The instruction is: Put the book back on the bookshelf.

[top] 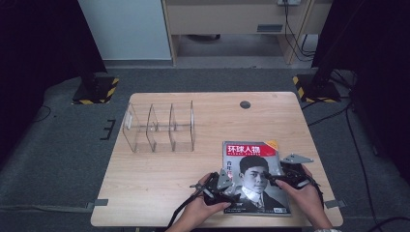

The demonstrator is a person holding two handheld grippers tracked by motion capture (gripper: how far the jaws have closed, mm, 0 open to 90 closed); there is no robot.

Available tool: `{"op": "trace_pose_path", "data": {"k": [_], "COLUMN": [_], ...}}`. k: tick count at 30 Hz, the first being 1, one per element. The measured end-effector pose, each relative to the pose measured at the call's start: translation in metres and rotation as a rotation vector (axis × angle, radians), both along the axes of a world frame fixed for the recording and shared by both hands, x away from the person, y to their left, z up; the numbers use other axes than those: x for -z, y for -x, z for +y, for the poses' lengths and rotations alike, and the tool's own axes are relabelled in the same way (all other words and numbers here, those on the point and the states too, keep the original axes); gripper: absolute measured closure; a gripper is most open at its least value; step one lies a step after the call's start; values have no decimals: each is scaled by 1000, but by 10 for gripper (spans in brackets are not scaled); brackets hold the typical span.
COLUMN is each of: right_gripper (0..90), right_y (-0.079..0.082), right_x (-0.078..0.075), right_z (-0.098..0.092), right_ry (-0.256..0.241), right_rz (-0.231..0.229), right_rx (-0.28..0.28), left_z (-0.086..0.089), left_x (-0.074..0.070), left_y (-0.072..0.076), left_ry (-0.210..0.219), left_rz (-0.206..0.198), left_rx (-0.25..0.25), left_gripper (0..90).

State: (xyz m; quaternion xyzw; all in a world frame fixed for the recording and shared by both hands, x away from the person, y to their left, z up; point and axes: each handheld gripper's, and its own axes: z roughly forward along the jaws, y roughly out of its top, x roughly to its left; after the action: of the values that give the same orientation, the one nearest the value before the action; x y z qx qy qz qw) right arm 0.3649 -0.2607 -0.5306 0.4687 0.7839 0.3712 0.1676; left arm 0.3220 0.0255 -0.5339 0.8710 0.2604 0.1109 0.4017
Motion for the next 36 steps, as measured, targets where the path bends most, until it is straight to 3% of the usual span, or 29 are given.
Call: {"op": "trace_pose_path", "data": {"k": [22, 36], "right_gripper": [209, 301], "right_y": [6, 12], "right_x": [-16, -26], "right_z": [3, 11], "right_ry": [-47, -84], "right_rz": [-40, -114], "right_rx": [-11, -80], "left_z": [-1, -2], "left_x": [0, 0], "left_y": [1, 1], "left_ry": [-10, -12], "left_rz": [-5, -6], "left_rx": [-3, -6], "left_gripper": [201, 201]}}
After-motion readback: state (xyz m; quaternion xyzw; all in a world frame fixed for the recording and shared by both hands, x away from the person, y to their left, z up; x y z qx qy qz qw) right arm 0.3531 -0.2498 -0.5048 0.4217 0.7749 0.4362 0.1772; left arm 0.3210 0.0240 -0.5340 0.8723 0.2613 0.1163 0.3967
